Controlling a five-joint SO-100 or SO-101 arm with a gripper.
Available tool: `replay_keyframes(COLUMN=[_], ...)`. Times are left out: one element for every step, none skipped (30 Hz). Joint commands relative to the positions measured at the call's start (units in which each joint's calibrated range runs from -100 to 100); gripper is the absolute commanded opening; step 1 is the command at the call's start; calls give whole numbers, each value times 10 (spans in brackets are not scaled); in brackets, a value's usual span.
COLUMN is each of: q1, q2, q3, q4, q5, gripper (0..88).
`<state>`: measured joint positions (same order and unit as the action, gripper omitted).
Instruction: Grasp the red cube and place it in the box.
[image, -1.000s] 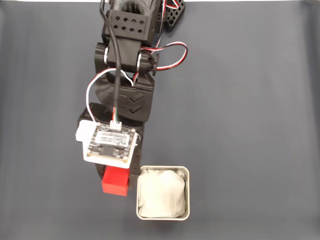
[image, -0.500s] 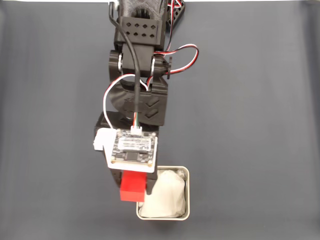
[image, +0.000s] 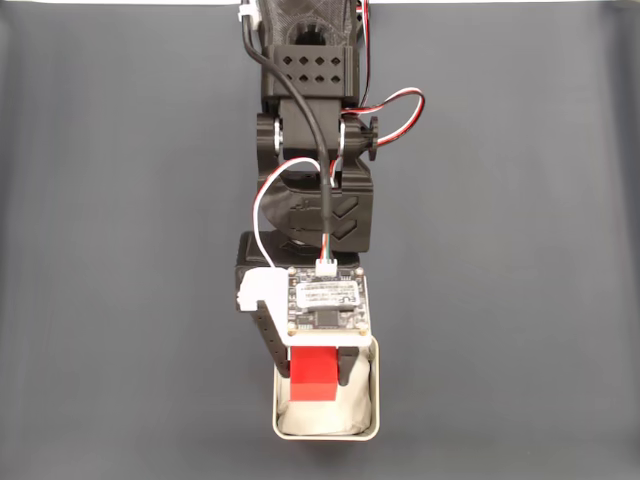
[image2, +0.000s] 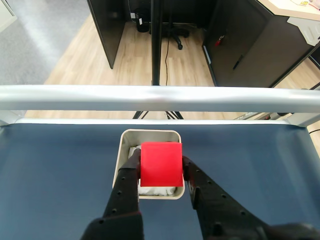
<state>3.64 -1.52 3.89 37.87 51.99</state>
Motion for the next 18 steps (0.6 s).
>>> replay_keyframes(q1=[-9, -9, -10, -10, -10, -10, -11, -11, -11, -11, -11, -11, -11, -11, -12, -13, -14, -14], q2=[-35, -35, -34, -32, -32, -30, -27, -25, -23, -21, -19, -18, -17, -15, -13, -13, -12, -11], q3=[-4, -3, -3, -3, -3, -3, -3, -3, -3, -3, -3, -3, -3, -3, -3, -3, -3, -3], q4=[-17, -17, -18, -20, -20, -23, -25, -28, -30, -32, -34, -35, -37, -39, -41, -42, -43, -43], q5=[5, 6, 6, 6, 6, 6, 6, 7, 7, 7, 7, 7, 7, 7, 7, 7, 7, 7], gripper=[64, 64, 64, 64, 64, 64, 64, 64, 64, 64, 64, 64, 64, 64, 64, 64, 64, 64])
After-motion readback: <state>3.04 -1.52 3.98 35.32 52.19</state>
